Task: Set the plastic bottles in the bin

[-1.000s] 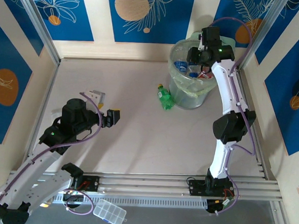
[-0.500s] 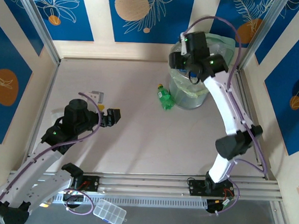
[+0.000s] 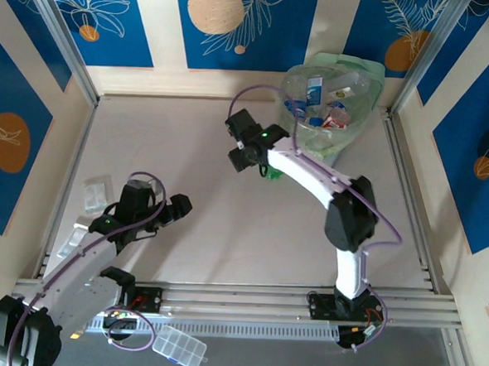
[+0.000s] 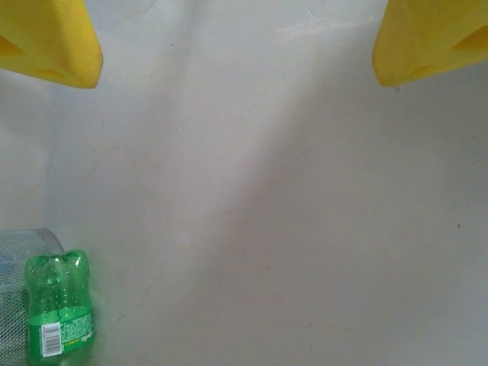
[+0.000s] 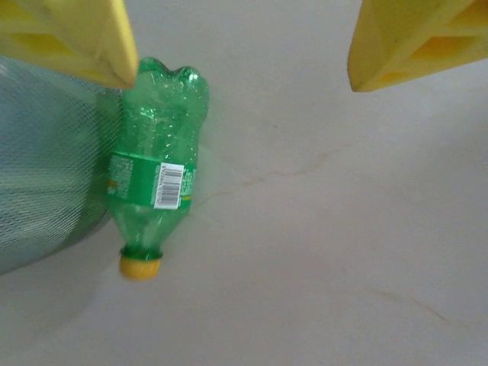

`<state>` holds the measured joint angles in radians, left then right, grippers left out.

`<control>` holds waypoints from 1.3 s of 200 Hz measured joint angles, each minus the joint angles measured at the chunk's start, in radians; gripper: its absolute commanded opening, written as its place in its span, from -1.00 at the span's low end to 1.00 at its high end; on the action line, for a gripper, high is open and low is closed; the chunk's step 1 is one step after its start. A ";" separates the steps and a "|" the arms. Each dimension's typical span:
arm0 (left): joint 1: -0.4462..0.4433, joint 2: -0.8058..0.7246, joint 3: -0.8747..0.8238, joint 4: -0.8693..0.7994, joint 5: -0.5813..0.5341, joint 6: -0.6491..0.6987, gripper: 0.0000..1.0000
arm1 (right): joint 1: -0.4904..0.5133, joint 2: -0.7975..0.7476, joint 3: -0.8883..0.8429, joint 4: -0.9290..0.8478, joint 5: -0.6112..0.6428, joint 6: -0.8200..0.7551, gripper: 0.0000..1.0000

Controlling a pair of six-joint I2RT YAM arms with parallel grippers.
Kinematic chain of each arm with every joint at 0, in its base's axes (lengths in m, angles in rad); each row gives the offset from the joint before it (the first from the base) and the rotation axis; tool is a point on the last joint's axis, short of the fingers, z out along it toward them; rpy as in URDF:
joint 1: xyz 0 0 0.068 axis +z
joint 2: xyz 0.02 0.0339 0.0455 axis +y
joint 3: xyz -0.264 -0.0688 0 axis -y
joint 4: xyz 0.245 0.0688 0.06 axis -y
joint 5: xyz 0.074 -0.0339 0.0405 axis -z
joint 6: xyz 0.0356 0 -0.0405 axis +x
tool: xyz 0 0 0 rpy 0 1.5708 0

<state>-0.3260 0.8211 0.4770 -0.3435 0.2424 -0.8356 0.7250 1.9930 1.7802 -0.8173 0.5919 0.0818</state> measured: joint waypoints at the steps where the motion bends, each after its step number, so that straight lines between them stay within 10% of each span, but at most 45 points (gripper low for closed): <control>1: 0.000 -0.001 0.000 0.000 0.001 -0.001 0.82 | 0.000 0.004 0.000 -0.001 0.002 -0.001 0.56; 136: 0.012 -0.107 0.001 -0.024 0.039 -0.005 0.82 | -0.090 0.349 0.246 -0.082 0.216 -0.007 0.77; 260: 0.014 -0.137 0.008 -0.008 0.048 0.006 0.80 | -0.108 0.412 0.260 -0.116 0.064 0.023 0.35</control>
<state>-0.3115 0.6842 0.4850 -0.3515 0.2901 -0.8291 0.6174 2.4054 2.0403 -0.9329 0.6556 0.1047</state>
